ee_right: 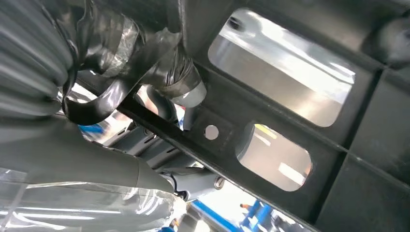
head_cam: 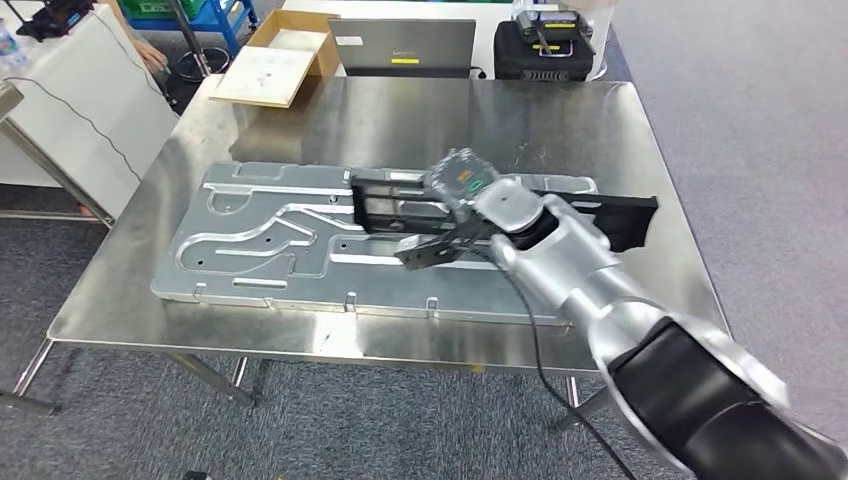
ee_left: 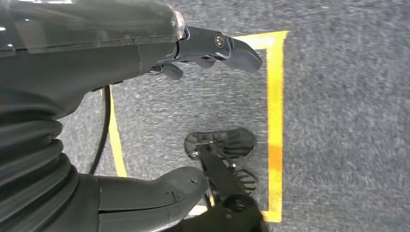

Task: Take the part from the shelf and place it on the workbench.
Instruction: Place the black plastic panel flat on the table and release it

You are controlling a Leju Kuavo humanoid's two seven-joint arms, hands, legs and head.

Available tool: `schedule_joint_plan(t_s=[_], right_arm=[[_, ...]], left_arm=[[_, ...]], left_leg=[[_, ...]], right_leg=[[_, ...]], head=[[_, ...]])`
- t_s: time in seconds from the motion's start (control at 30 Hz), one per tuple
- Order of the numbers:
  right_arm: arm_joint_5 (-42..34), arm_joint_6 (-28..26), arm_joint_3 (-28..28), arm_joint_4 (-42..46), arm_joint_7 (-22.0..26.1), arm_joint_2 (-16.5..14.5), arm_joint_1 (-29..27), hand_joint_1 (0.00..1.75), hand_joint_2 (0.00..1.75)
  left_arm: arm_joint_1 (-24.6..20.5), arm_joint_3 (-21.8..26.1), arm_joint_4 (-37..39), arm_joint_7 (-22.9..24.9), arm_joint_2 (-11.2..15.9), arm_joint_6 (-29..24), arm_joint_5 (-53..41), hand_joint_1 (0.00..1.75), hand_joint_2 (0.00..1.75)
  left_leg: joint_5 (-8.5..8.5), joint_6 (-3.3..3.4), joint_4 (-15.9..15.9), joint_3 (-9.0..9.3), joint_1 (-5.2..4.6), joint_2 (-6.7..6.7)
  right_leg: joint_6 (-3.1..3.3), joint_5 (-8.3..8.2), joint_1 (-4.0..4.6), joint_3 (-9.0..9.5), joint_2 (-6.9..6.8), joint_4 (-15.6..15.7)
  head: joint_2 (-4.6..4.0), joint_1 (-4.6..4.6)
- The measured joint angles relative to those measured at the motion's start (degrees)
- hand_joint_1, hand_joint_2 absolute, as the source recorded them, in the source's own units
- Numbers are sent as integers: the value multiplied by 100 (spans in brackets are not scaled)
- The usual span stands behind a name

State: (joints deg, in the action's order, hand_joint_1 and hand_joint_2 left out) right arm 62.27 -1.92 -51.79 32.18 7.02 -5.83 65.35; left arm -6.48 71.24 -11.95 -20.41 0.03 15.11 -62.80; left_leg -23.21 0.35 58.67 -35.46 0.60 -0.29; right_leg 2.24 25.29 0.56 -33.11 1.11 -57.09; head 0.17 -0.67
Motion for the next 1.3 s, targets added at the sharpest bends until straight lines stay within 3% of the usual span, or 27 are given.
schedule_joint_plan(t_s=[0.03,0.17,0.23,0.3,0.33,0.37,0.4,0.5,0.57,0.67,0.73,0.8,0.83,0.87,0.9,0.97,1.03,1.13,1.2,1.3], right_arm=[[16,-15,-51,-72,-5,-101,-5,175,175],[40,-49,-186,-263,-46,-404,-22,0,0],[37,-58,-223,-335,-66,-489,-48,0,0],[27,-58,-244,-410,-76,-550,-104,0,0],[19,-58,-249,-442,-79,-572,-136,0,0],[9,-57,-255,-470,-85,-588,-159,0,0],[-6,-57,-259,-493,-92,-596,-165,0,0],[-123,-66,-265,-537,-129,-608,-105,0,0],[-303,-89,-241,-551,-153,-611,-50,0,0],[-843,-120,-54,-542,-75,-595,-23,0,0],[-1634,-120,293,-472,163,-582,-22,0,0],[-2517,-83,764,-329,492,-550,-56,0,0],[-2915,-41,1031,-214,663,-517,-102,0,0],[-3236,10,1281,-85,803,-477,-160,0,0],[-3487,61,1519,56,910,-435,-220,0,0],[-3679,114,1832,280,971,-376,-296,0,0],[-3939,112,2075,488,1096,-331,-354,0,0],[-5049,172,2551,1136,1453,-205,-674,0,0],[-6045,371,2981,1852,1493,-78,-936,0,0],[-7123,635,3577,3007,1392,144,-1315,0,0]], left_arm=[[-13,-5,1,-13,0,1,-10,0,175],[-56,-41,2,-73,-14,11,-25,0,175],[-76,-61,2,-81,-25,11,-30,0,175],[-82,-91,2,-80,-26,-7,-44,0,87],[-81,-109,2,-81,-30,-24,-57,0,44],[-80,-126,2,-83,-35,-42,-73,0,0],[-79,-136,2,-85,-42,-56,-88,0,0],[-79,-148,2,-90,-56,-80,-98,0,0],[-81,-155,2,-87,-59,-104,-96,0,0],[-78,-166,2,-74,-62,-128,-97,0,0],[-78,-177,2,-72,-62,-134,-97,0,0],[-75,-182,2,-77,-61,-134,-96,0,0],[-71,-184,2,-81,-60,-134,-96,0,0],[-66,-187,2,-85,-60,-134,-96,0,0],[-62,-190,2,-87,-60,-134,-96,0,0],[-61,-195,2,-89,-55,-134,-96,0,0],[-73,-207,2,-98,-54,-130,-96,0,0],[-84,-264,2,-119,-58,-119,-109,0,0],[-81,-289,2,-126,-62,-122,-115,0,0],[-75,-294,2,-185,-65,-126,-58,0,0]], left_leg=[[14,19,-155,77,-15,2],[-20,68,-286,173,25,21],[-7,100,-319,199,48,35],[-7,115,-317,192,51,38],[-7,115,-314,188,54,37],[-9,112,-307,185,58,34],[-13,105,-300,186,63,28],[-38,41,-272,191,69,17],[-34,-34,-280,178,63,21],[-69,-131,-273,158,77,31],[-327,-175,143,-27,85,32],[-683,-207,957,-399,87,30],[-772,-218,1287,-565,89,30],[-751,-225,1423,-643,92,31],[-617,-227,1329,-612,97,32],[-185,-219,604,-299,108,35],[20,-185,-18,0,94,26],[-37,-81,-154,65,74,-4],[-36,1,-167,66,82,-17],[-43,100,-177,73,70,-22]], right_leg=[[-15,8,8,0,17,-1],[-122,119,21,-29,20,-114],[-187,428,-5,-261,-21,-630],[-238,767,-54,-655,-44,-1413],[-259,816,-77,-782,-51,-1651],[-277,760,-100,-818,-59,-1702],[-286,596,-119,-738,-68,-1517],[-255,49,-120,-222,-84,-395],[-211,-36,-83,-73,-78,-28],[-124,-69,-85,-42,-75,66],[-57,-95,-118,-8,-86,123],[-25,-89,-113,-1,-94,127],[-21,-77,-110,5,-97,120],[-18,-60,-108,17,-100,111],[-22,-39,-110,36,-101,99],[-56,17,-119,79,-91,66],[-115,65,-102,77,-69,19],[-198,88,-80,44,-68,-7],[-258,225,-98,-12,-81,-167],[-323,747,-115,-488,-82,-1181]], head=[[0,1],[0,2],[0,2],[0,2],[0,2],[0,2],[0,1],[0,1],[0,1],[0,0],[0,-1],[0,-1],[0,-1],[0,-1],[0,-1],[0,-1],[0,-1],[0,0],[0,1],[0,1]])
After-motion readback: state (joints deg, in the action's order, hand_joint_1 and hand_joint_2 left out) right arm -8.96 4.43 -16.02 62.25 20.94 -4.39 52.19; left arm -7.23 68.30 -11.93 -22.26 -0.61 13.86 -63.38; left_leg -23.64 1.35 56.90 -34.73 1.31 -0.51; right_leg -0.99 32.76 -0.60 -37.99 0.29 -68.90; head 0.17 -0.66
